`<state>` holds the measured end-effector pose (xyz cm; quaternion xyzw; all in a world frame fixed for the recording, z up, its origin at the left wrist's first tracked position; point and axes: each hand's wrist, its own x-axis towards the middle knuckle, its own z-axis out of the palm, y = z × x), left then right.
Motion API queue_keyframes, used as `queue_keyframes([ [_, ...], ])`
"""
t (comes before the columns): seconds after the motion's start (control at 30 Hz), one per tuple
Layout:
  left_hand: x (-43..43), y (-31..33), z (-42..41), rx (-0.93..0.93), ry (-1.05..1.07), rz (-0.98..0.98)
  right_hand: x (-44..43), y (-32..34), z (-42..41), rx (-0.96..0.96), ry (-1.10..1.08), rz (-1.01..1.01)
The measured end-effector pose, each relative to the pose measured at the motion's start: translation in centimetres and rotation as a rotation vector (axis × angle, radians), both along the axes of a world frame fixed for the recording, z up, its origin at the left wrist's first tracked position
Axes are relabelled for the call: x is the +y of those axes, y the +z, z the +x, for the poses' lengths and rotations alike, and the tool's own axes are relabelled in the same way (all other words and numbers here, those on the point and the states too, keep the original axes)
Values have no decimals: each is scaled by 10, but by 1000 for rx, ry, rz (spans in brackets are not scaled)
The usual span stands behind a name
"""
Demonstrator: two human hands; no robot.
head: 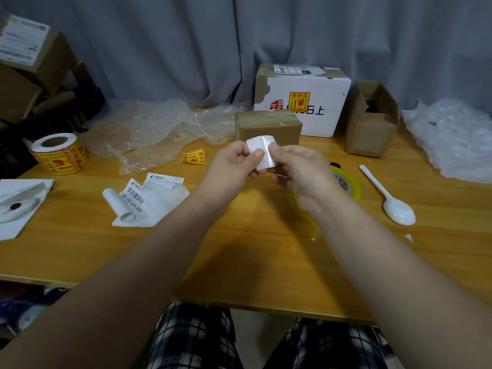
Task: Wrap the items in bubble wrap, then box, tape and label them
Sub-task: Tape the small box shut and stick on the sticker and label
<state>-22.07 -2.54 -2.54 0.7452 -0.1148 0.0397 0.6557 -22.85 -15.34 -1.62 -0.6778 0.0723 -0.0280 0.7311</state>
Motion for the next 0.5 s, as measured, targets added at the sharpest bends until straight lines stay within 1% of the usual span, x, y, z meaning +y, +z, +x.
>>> queue_keyframes([
  [0.1, 4, 4, 4, 76, -44, -37, 0, 7, 4, 53, 16, 89],
  [0.3, 9, 9, 7, 201, -91, -110, -2, 12, 9, 78, 27, 91],
  [0.5, 13, 9, 7, 255, -93, -119, -8, 11, 12, 103, 11, 70],
])
